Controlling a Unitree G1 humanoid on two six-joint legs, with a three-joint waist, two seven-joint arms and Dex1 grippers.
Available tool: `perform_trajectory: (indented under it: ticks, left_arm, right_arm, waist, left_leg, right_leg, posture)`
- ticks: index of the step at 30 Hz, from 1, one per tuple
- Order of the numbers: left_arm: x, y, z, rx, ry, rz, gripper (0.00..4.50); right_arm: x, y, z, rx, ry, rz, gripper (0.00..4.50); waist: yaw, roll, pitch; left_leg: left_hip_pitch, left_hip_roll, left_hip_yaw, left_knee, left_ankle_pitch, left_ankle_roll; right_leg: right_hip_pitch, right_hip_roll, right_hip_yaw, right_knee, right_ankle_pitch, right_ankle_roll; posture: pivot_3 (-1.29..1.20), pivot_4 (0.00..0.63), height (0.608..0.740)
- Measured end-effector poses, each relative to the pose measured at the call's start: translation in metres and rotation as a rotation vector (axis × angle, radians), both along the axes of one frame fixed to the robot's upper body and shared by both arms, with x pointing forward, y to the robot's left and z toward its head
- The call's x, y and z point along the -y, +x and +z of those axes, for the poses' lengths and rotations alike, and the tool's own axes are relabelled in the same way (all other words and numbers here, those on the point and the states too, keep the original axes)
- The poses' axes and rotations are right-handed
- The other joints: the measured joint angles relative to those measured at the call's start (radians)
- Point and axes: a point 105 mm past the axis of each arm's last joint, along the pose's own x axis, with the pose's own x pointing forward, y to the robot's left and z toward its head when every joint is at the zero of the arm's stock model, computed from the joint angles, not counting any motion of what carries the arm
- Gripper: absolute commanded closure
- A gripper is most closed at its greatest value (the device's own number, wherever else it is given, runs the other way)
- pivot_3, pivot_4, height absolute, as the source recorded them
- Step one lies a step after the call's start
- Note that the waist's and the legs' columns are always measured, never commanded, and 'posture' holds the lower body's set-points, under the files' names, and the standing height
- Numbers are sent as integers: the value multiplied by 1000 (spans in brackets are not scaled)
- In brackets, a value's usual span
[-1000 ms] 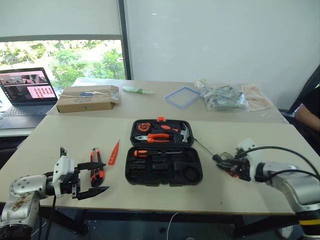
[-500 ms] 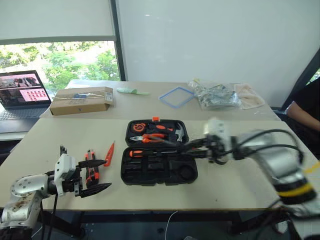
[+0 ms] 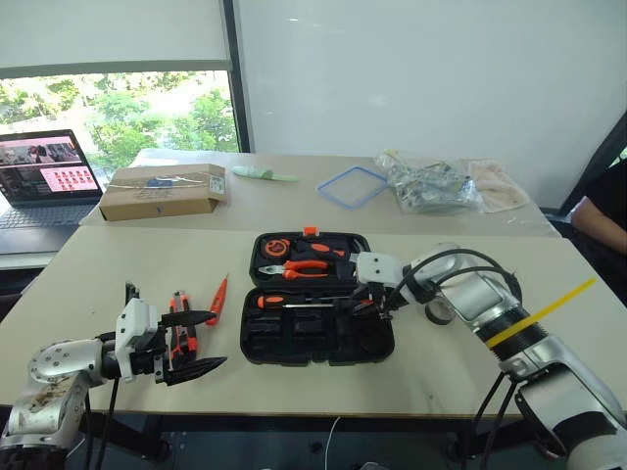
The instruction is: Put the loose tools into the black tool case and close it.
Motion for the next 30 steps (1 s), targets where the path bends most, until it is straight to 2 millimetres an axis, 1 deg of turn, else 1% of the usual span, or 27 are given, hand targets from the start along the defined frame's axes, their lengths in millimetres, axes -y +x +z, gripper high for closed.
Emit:
perform_trajectory:
  ticks: [8, 9, 10, 12, 14, 15, 17, 21, 23, 25, 27, 28, 30]
  left_arm:
    - [2, 2, 2, 5, -1, 14, 0]
    - [2, 2, 2, 1, -2, 17, 0]
    - [2, 2, 2, 2, -2, 20, 0]
    - [2, 3, 3, 3, -2, 27, 0]
    - [2, 3, 3, 4, -2, 30, 0]
    - [2, 3, 4, 7, -1, 30, 0]
    - [3, 3, 5, 11, 3, 27, 0]
    - [2, 3, 5, 5, 9, 35, 0]
    - [2, 4, 5, -3, 8, 38, 0]
    - [1, 4, 5, -3, 8, 43, 0]
    - [1, 5, 5, 0, 8, 51, 0]
    - [1, 5, 5, 3, 8, 55, 0]
    - [2, 5, 6, 7, 9, 58, 0]
  right_arm:
    - [-3, 2, -3, -19, -11, -11, 3509]
    - [-4, 2, -3, -27, -7, -22, 2507]
    - [-4, 3, -3, -32, 1, -34, 2232]
    - [-2, 4, -1, -36, 16, -46, 1538]
    - [-1, 5, 6, -30, 43, -43, 972]
    - [-1, 5, 9, -32, 51, -30, 584]
    - [-3, -2, 17, -69, 74, 35, 584]
    - [3, -10, 44, -101, 127, 110, 584]
    - [2, -9, 54, -87, 142, 122, 1094]
    - [-5, -6, 53, -72, 173, 122, 1632]
    - [-16, -2, 44, -61, 204, 119, 2321]
    - [-20, -2, 39, -65, 211, 113, 2612]
    - [-21, -1, 25, -82, 202, 92, 3339]
  waist:
    - [-2, 0, 0]
    - [-2, 0, 0]
    - [-2, 0, 0]
    - [-1, 0, 0]
    - [-2, 0, 0]
    - [-2, 0, 0]
    - [-3, 1, 1]
    - [-3, 3, 2]
    - [-3, 3, 2]
    - [-3, 3, 2]
    - [-6, 3, 2]
    - [-5, 3, 2]
    - [-3, 3, 2]
  left_leg:
    - [1, 0, 0, -1, 0, 0]
    - [1, 0, 0, -1, 0, -1]
    - [1, 0, 0, 0, 0, -1]
    - [1, 0, 0, -1, 0, -1]
    - [1, 0, 0, -1, 0, -1]
    - [1, 0, 0, -1, 0, -1]
    - [1, 0, 0, -1, 0, -1]
    - [1, 0, 0, -1, 0, -1]
    - [1, 0, 0, -1, 0, 0]
    - [1, 0, 0, -1, 0, -1]
    - [1, 0, 0, -1, 1, -1]
    - [1, 0, 0, -1, 1, -1]
    - [0, 0, 0, -1, 1, -1]
  right_leg:
    - [0, 0, 0, 1, 0, 0]
    - [0, 0, 0, 1, 0, 0]
    - [0, 0, 0, 1, 0, 0]
    - [0, 0, 0, 1, 0, 0]
    - [0, 0, 0, 1, 0, 0]
    - [0, 0, 0, 1, 0, 0]
    - [-1, 1, 0, 1, 0, 0]
    - [0, 0, 1, 1, 0, 0]
    - [0, 0, 1, 1, 0, 0]
    - [0, 0, 1, 1, 0, 0]
    - [-1, 0, 1, 1, 0, 0]
    - [-1, 0, 1, 2, 0, 0]
    - [-1, 0, 1, 2, 0, 0]
  posture:
    - [0, 150, 740]
    - [0, 150, 740]
    - [0, 150, 740]
    - [0, 150, 740]
    - [0, 150, 740]
    - [0, 150, 740]
    - [0, 150, 740]
    - [0, 150, 740]
    - [0, 150, 740]
    - [0, 150, 740]
    - [0, 150, 740]
    - [0, 150, 740]
    - [0, 150, 740]
